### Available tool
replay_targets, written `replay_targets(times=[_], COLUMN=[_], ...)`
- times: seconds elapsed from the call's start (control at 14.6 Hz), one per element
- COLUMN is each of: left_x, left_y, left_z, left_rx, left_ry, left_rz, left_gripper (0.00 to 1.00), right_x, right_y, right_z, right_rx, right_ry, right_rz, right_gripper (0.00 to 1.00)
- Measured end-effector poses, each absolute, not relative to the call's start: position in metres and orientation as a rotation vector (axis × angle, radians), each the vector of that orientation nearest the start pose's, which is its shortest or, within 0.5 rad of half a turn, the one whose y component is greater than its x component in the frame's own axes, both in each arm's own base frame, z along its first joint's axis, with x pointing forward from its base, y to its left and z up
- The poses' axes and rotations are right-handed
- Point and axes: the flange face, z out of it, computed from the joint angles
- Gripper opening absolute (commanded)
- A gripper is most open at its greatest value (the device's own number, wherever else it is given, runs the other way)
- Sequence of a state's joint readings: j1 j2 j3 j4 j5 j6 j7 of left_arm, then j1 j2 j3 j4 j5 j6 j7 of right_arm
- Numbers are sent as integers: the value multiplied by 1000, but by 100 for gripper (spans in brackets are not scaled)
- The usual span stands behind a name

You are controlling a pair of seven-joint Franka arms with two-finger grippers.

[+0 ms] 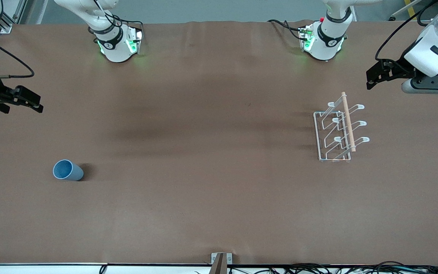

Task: Hang cup on cup holder
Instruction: 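Move the right gripper down to the light blue cup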

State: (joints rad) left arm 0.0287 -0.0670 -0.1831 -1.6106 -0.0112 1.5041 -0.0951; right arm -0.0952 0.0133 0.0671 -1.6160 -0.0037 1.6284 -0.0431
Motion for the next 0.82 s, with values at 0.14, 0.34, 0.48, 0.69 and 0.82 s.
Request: replay_targets(times=[0.14,0.34,0.48,0.69,0.82], left_x=[521,521,523,527,529], left_y=[-86,-86,-87,-87,-87], left_z=[634,635,639,638,637], left_rx=[-3134,-3134,-3136,-3139,-3140], left_ry=[94,94,96,98,98], left_rz=[67,63,51,50,52], left_gripper=[100,100,100,100,100], right_x=[567,577,584,593,597], right_y=[-36,-53,-55,-68,-79], right_z=[577,539,514,468,435], right_rx=[-3142,-3138,-3136,-3132,-3129], right_ry=[-24,-14,-14,13,27], right_rz=[20,43,56,69,67], right_gripper=[100,100,100,100,100])
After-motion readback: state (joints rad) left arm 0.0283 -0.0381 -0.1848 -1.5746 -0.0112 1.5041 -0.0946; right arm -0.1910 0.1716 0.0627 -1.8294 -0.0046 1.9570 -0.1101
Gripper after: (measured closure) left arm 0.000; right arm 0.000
